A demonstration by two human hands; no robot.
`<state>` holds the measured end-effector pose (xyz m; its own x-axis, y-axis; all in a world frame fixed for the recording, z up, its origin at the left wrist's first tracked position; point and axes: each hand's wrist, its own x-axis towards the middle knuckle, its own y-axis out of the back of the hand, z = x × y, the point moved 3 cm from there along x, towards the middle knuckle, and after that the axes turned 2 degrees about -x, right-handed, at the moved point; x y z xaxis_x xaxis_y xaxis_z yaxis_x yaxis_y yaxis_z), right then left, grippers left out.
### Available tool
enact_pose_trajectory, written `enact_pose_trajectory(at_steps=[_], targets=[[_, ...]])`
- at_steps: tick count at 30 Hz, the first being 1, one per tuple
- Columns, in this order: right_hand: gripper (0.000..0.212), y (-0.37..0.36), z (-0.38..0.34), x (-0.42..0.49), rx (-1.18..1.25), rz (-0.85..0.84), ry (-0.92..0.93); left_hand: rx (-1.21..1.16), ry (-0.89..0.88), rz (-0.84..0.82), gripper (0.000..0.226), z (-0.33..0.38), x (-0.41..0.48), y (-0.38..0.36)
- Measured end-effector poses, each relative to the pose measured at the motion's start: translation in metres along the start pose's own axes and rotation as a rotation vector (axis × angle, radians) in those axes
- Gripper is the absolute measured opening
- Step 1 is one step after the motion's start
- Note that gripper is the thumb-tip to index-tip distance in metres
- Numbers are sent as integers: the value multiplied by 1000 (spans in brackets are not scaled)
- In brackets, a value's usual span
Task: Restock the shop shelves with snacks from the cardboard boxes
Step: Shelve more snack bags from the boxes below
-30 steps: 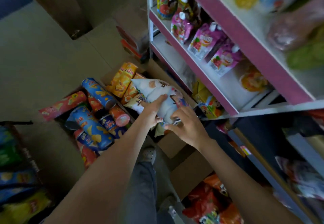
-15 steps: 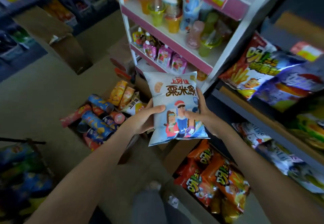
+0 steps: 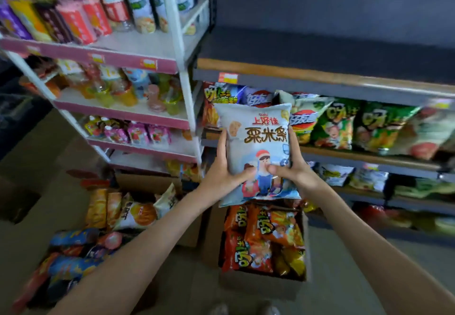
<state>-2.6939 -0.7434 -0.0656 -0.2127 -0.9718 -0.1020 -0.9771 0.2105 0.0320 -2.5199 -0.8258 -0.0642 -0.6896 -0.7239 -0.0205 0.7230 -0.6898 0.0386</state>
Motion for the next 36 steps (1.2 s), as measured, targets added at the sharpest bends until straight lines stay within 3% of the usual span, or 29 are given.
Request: enact_pose_trajectory(at_steps=[6, 14, 16, 20, 24, 26, 30, 34, 36], targets=[[113, 131, -31, -85, -46, 260, 127, 50, -107, -266, 99, 50, 42, -137], [108, 350, -54, -224, -107, 499, 223, 12, -147, -405, 107, 104, 91, -394], [106, 402, -57, -253, -141, 523, 241, 43, -195, -473, 103, 117, 101, -459], [109, 504, -56, -294, -216, 552, 209, 81, -247, -564, 122, 138, 121, -561], [109, 590, -57, -313, -235, 565, 197, 212, -337, -703, 122, 152, 152, -641], [105, 635, -54, -319, -207, 610, 228, 241, -370, -707, 120, 160, 176, -682], [116, 719, -59, -328, -206, 740, 215, 172, -336, -654, 118, 178, 221, -766], [98, 794, -85, -334, -218, 826, 238, 73, -265, -631, 104, 196, 264, -834], [99, 827, -97, -332, -250, 810, 251, 12, -213, -620, 102, 203, 284, -861]])
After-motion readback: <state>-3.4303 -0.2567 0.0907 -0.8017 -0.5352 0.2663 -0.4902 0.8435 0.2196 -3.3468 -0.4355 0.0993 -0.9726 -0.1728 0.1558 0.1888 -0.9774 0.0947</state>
